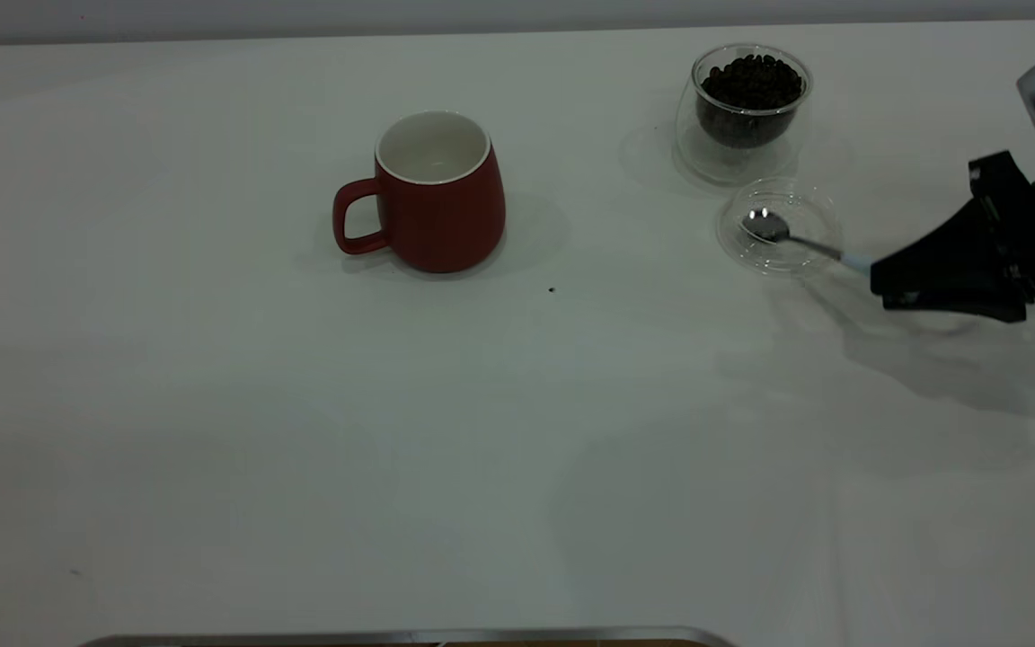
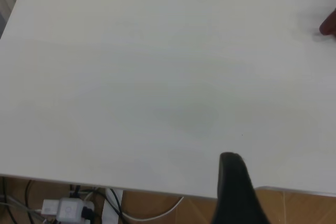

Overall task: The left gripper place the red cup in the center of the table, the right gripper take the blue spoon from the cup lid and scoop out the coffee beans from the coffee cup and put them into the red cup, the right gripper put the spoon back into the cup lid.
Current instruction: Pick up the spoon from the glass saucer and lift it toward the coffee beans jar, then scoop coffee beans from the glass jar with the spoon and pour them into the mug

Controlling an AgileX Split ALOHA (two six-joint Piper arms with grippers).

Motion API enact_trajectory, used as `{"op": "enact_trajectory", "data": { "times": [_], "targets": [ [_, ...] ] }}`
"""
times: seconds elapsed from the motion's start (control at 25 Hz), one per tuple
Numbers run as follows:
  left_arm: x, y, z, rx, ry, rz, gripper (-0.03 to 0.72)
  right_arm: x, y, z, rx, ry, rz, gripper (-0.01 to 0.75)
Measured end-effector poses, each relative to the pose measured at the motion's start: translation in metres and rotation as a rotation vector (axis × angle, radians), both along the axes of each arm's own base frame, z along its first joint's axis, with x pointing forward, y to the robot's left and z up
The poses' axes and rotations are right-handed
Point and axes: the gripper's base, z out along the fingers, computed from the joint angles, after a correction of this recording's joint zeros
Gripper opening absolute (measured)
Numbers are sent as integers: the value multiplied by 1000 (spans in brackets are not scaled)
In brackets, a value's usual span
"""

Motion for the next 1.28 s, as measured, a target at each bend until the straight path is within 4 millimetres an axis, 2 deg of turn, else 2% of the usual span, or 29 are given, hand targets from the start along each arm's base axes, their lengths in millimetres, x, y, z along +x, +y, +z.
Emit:
{"op": "enact_trajectory", "data": {
  "times": [0.12, 0.36, 0.48, 0.6, 0.72, 0.84, 1.12, 1.28],
  "targets": [
    [0, 0, 0, 0, 0, 0, 518, 4, -1, 16, -18, -32, 25, 118],
    [0, 0, 0, 0, 0, 0, 518, 20, -7, 71, -73, -182, 12, 118],
    [0, 0, 0, 0, 0, 0, 518, 36, -7, 88, -150, -245, 3, 118],
    [0, 0, 0, 0, 0, 0, 518, 58, 7, 96, -259, -291, 47, 118],
    [0, 0, 0, -1, 0, 1, 518, 76, 19, 103, -378, -333, 68, 118],
    [0, 0, 0, -1, 0, 1, 518, 87, 20, 104, -451, -345, 68, 118],
    [0, 0, 0, -1, 1, 1, 518, 89, 34, 85, -505, -281, 142, 118],
    [0, 0, 0, -1, 1, 1, 518, 93, 34, 78, -509, -266, 135, 118]
  ]
}}
